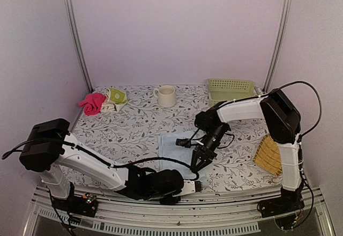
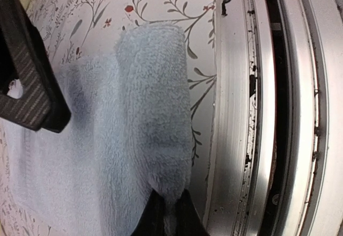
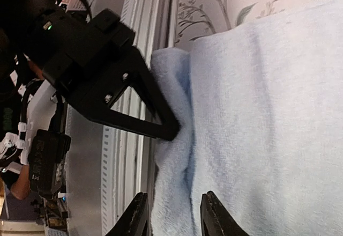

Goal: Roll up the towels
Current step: Roll the towel at the center of the board.

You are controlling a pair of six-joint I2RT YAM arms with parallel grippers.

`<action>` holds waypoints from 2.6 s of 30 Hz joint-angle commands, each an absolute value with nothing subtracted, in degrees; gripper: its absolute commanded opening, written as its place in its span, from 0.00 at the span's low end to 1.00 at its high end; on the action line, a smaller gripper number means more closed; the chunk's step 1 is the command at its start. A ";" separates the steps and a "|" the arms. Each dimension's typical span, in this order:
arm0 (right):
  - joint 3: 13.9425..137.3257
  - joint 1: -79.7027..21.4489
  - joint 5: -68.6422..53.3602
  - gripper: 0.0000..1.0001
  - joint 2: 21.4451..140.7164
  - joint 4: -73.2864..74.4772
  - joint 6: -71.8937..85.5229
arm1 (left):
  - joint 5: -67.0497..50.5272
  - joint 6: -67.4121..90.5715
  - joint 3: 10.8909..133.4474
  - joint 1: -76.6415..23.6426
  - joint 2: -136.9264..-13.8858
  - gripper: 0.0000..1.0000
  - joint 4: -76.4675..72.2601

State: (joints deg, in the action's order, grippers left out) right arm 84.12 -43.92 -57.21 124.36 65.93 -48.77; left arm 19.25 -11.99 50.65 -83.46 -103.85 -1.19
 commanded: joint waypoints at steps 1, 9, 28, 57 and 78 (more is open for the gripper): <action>85.56 -41.87 -50.79 0.35 123.21 58.71 -41.49 | 15.93 -10.87 51.13 -83.38 -102.87 0.00 2.19; 87.81 -41.94 -36.91 0.32 129.10 51.94 -32.90 | 12.95 -11.11 52.20 -80.91 -100.77 0.00 3.87; 93.65 -36.72 -47.12 0.38 107.25 58.42 -35.88 | -12.88 -2.90 56.70 -66.74 -106.39 0.00 9.59; 56.91 -58.28 -18.60 0.49 91.06 26.36 -45.23 | -42.87 14.65 60.83 -52.89 -120.85 0.00 9.60; 52.72 -60.21 -10.04 0.14 102.06 18.15 -47.93 | -37.02 13.71 58.98 -52.00 -115.72 0.19 7.85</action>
State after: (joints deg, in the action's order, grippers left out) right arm 53.17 -59.94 -11.09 99.83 15.86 -47.24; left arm -46.76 14.46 62.59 -53.12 -117.60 2.28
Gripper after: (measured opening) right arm 0.224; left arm 0.119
